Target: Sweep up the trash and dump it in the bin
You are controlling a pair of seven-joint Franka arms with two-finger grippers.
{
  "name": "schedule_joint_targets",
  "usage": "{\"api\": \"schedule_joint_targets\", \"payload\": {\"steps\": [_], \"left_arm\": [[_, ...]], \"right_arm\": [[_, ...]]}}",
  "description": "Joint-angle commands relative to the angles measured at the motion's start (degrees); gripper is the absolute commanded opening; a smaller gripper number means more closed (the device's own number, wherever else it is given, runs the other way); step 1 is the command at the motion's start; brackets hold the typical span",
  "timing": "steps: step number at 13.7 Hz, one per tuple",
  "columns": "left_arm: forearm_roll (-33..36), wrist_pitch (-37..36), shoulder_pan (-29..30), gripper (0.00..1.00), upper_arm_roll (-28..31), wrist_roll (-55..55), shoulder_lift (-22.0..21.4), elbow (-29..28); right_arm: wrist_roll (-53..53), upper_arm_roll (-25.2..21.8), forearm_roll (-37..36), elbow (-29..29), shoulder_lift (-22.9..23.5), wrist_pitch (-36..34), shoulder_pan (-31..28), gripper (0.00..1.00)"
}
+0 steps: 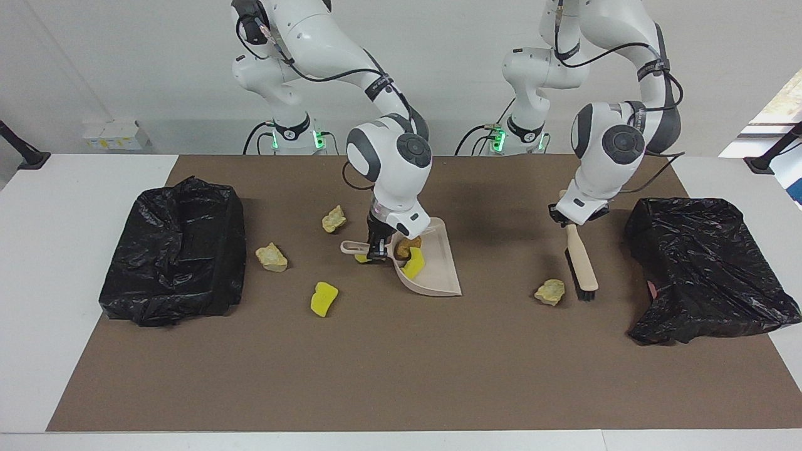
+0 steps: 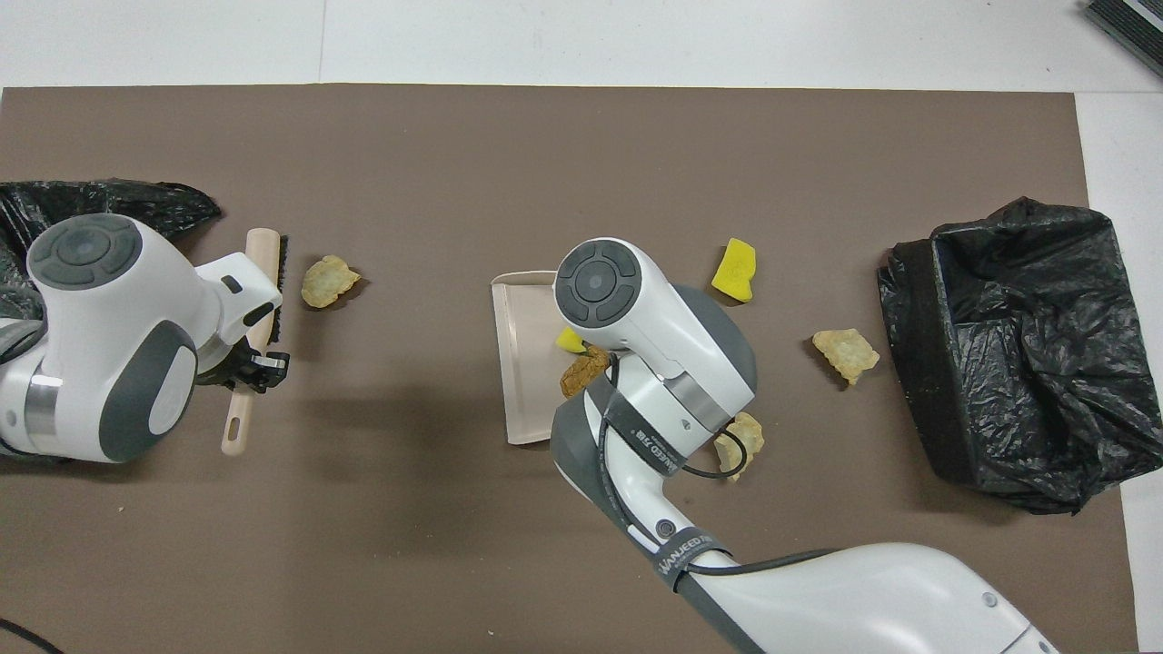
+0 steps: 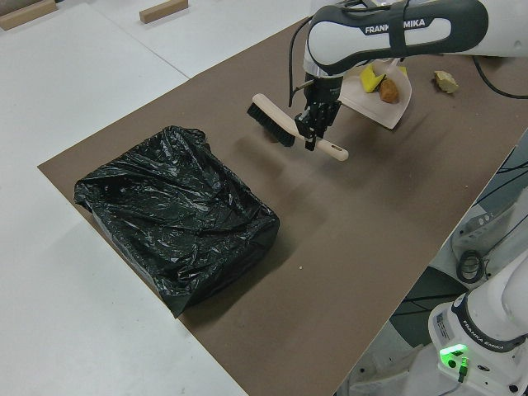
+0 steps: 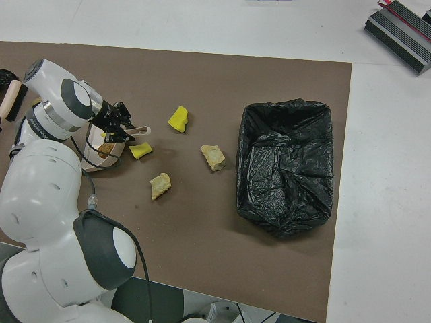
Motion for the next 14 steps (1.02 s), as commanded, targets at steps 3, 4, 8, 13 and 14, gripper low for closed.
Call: {"api": "schedule_joint_targets", "payload": {"steps": [3,4,8,13,14], "left_arm": [[0.6,-2.3,-1.9,0.0,-1.8,5.5,4.0,0.7],[-0.4,-2.3,-4.5,0.0,-2.1,6.2,3.1,-0.7],[-11.3,1.1,-17.4,0.0,-1.9,5.4,-0.4,-5.7],[-18.9,6.7,-24.7,0.0,-1.6,4.0,-2.0,-8.0],[-19.4,6.4,-23.7,0.0,-1.7,3.9,-2.0,-8.0]], "right_arm": [[1.8,0.4,-0.5,-1.7,-1.2,1.6,-0.3,0.0],[1.9,0.4,-0.5,-1.7,-1.2,1.6,-0.3,0.0],[1.9,0.4,-0.4,-1.8,-1.2,1.6,-0.3,0.0],[2.0,0.4,-0.1,-1.7,-1.2,1.7,-0.3,0.0],[2.0,0.4,0.1,-1.6,-1.1,2.0,-0.3,0.0]]}}
